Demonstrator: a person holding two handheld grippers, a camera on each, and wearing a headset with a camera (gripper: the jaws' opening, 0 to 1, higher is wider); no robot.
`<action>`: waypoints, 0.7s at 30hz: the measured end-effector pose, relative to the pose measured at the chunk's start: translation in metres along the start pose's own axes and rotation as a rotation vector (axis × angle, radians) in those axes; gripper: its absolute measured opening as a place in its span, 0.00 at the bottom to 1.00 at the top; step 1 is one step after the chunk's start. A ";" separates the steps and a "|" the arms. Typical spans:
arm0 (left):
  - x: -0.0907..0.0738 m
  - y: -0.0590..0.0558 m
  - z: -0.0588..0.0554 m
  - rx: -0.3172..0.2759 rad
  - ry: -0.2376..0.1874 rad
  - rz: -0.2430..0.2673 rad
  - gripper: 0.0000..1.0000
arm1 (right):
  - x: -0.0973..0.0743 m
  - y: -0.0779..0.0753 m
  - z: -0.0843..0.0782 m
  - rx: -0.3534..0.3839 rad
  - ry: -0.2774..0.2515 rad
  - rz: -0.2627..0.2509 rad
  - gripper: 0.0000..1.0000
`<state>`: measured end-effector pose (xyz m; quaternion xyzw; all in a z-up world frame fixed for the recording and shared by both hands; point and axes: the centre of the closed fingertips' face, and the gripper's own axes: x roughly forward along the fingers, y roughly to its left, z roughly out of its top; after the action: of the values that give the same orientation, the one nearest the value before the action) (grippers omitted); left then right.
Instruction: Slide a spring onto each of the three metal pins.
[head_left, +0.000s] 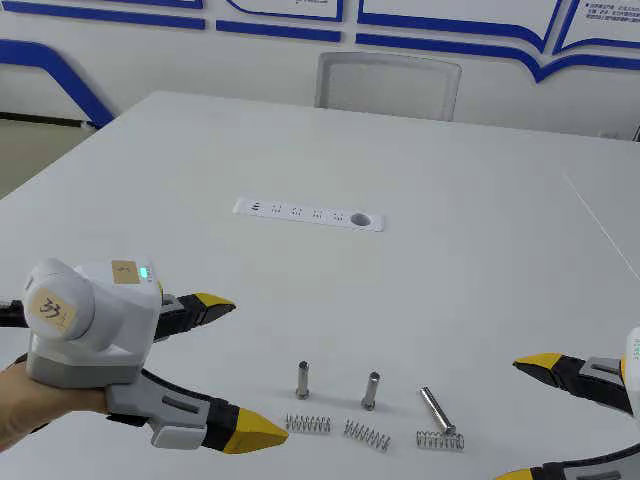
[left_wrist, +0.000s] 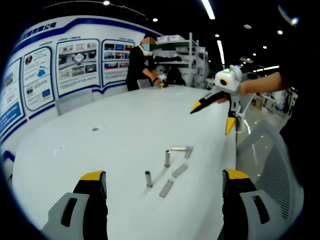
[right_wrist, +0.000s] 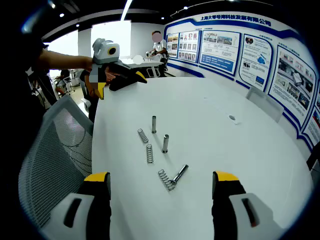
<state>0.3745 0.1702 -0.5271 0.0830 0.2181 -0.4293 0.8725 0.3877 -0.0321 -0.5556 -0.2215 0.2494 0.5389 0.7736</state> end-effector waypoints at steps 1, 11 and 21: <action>0.000 0.000 0.000 0.001 0.003 0.001 0.98 | -0.001 0.000 0.001 -0.004 0.002 -0.002 0.85; -0.004 -0.002 -0.001 -0.017 -0.011 0.001 0.97 | -0.003 -0.004 0.010 0.007 -0.026 -0.021 0.84; -0.009 0.000 0.001 -0.041 -0.033 0.014 0.97 | -0.002 0.000 0.010 0.002 -0.019 -0.014 0.84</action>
<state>0.3697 0.1762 -0.5220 0.0596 0.2119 -0.4201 0.8804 0.3889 -0.0278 -0.5466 -0.2172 0.2411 0.5354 0.7798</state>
